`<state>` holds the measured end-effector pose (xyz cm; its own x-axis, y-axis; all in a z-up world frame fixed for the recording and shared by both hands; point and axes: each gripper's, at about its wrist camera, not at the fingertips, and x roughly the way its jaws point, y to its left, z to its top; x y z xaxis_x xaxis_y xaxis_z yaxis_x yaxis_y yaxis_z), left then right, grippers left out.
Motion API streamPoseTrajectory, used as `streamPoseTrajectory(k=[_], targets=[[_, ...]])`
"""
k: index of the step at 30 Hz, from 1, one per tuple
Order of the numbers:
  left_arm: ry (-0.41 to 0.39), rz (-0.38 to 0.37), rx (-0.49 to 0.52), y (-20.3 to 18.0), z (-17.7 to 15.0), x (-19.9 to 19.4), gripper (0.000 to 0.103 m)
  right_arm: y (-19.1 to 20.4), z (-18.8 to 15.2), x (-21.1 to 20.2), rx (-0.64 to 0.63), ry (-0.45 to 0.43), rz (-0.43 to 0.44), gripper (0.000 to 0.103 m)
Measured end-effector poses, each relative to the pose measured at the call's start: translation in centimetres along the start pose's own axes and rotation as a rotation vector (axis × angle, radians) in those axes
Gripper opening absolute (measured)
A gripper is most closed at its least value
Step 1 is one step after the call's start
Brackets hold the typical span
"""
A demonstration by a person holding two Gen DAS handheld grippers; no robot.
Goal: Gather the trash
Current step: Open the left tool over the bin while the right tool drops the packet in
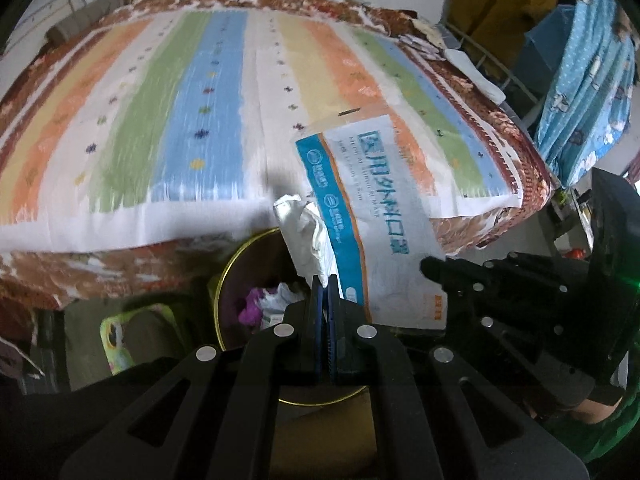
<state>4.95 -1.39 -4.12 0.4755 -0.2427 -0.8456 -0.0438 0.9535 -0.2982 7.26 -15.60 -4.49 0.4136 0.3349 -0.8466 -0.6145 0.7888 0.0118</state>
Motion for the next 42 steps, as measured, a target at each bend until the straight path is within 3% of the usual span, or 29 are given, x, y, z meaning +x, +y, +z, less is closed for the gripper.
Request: streamPoseTrajectory(k=[14, 25, 26, 28, 30, 38, 42], targets=[[0.194, -0.020, -0.124, 1.5, -0.3, 4.8, 0.001, 0.2, -1.1, 5.2, 0.007, 0.243, 0.011, 0.000], [0.229, -0.013, -0.173, 2.5, -0.1, 6.1, 0.002, -0.4, -1.4, 7.2, 0.058, 0.325, 0.010, 0.000], [0.226, -0.003, -0.191, 2.9, 0.1, 6.1, 0.004, -0.7, -1.3, 7.4, 0.072, 0.329, 0.014, 0.002], [0.223, 0.002, -0.224, 3.5, 0.3, 6.1, 0.021, -1.0, -1.3, 7.9, 0.105, 0.338, 0.034, 0.007], [0.214, 0.001, -0.229, 3.6, 0.4, 5.9, 0.031, -1.0, -1.2, 8.0, 0.111, 0.336, 0.047, 0.014], [0.155, 0.025, -0.188, 3.0, 0.6, 4.4, 0.031, -1.3, -0.7, 6.2, 0.122, 0.247, 0.054, 0.031], [0.083, 0.052, -0.146, 2.7, 0.5, 2.5, 0.042, -1.4, -0.5, 4.3, 0.114, 0.158, 0.048, 0.039]])
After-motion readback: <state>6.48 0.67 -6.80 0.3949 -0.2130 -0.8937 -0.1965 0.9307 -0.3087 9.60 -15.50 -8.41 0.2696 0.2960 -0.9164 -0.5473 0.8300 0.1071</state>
